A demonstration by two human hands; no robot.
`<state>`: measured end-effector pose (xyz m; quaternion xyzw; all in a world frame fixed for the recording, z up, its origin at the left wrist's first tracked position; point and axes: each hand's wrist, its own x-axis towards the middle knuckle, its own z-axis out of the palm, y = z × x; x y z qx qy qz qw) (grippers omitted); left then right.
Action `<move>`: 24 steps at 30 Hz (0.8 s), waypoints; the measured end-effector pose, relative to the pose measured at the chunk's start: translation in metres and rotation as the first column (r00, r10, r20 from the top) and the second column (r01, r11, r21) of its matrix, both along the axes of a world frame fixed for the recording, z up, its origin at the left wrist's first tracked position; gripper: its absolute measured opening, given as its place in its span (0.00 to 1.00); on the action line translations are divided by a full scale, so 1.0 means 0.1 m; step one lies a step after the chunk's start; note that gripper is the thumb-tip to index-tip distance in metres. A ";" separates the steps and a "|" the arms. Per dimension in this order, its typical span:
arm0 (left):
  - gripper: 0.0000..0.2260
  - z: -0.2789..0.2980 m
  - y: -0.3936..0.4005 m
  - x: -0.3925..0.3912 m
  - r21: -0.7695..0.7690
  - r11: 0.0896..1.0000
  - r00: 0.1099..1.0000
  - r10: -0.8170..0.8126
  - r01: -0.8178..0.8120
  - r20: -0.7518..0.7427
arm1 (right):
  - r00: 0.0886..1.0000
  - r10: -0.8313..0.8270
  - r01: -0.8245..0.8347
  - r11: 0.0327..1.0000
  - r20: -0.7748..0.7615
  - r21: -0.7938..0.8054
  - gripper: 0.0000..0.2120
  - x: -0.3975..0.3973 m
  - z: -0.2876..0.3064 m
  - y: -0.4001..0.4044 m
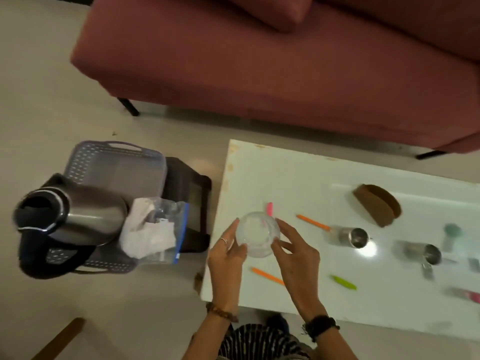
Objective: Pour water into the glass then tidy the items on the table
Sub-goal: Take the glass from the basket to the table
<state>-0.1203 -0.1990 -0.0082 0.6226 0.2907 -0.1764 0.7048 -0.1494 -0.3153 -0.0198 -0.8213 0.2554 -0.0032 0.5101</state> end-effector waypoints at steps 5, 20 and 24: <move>0.21 -0.38 -1.03 -0.48 -0.108 0.993 0.975 -0.066 0.044 -0.211 | 0.985 -0.063 0.053 0.997 -0.163 -0.061 0.16 -0.61 -0.30 -1.04; 0.23 -1.56 -1.96 -0.55 0.077 0.997 0.958 0.048 -0.027 -0.283 | 0.949 0.013 0.043 0.984 -0.315 0.172 0.16 -0.58 -1.47 -1.91; 0.22 -1.60 -1.97 -0.55 0.141 0.988 0.975 -0.032 0.064 -0.219 | 0.938 -0.012 0.066 0.987 -0.346 0.145 0.16 -0.58 -1.50 -1.88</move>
